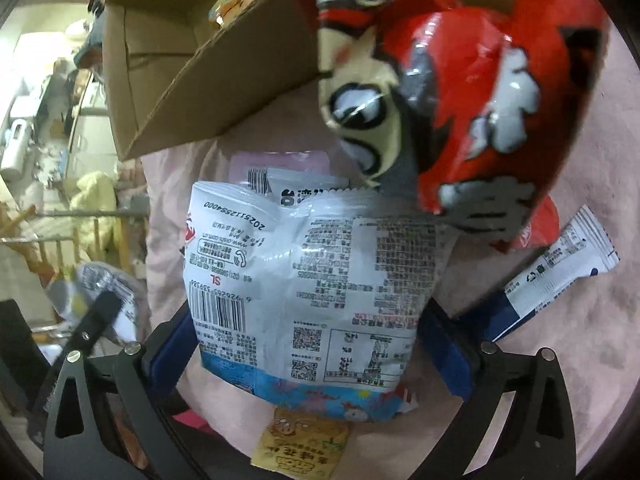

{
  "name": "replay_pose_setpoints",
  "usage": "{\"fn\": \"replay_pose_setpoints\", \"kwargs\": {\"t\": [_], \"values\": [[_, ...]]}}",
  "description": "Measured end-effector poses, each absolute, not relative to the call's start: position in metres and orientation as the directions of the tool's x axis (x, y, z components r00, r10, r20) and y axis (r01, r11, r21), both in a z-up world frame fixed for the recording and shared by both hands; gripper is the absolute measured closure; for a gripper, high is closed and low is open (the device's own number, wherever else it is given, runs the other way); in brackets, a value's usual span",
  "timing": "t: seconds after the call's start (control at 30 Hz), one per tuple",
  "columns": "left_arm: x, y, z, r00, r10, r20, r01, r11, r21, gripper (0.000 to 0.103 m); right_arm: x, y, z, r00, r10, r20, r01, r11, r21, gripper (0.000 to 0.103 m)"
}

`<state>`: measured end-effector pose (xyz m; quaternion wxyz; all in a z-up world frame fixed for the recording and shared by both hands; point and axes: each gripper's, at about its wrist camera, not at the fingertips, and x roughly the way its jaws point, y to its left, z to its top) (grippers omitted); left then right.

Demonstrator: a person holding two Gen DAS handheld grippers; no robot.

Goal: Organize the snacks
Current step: 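Carry the Dowels bag with the left gripper while the right gripper carries the white bag over the box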

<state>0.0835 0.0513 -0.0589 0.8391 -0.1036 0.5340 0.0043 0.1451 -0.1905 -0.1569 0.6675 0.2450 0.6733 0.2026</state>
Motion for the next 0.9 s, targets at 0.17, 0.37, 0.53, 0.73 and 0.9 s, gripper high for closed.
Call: {"fn": "replay_pose_setpoints", "kwargs": {"t": [0.17,0.37,0.53,0.73,0.9], "values": [[0.084,0.052,-0.063,0.422,-0.097,-0.901,-0.126,0.978,-0.164,0.054,0.143,-0.188,-0.142,0.032,0.575,-0.817,0.007,0.818,0.576,0.025],[0.083,0.047,-0.062,0.433,-0.074,-0.898,-0.113,0.984,-0.135,0.054,0.135,-0.189,-0.125,0.068,0.57,-0.819,-0.072,0.821,0.566,0.037],[0.084,0.042,-0.064,0.435,-0.054,-0.899,-0.102,0.989,-0.109,0.054,0.123,-0.194,-0.11,0.09,0.614,-0.784,-0.144,0.787,0.6,0.039],[0.087,0.036,-0.062,0.44,-0.051,-0.897,-0.1,0.989,-0.105,0.054,0.112,-0.19,-0.077,0.137,0.707,-0.694,-0.29,0.699,0.654,0.039],[0.088,0.028,-0.052,0.471,-0.05,-0.881,-0.091,0.99,-0.105,0.054,0.113,-0.204,-0.047,0.258,0.704,-0.662,-0.329,0.708,0.625,0.039]]}}
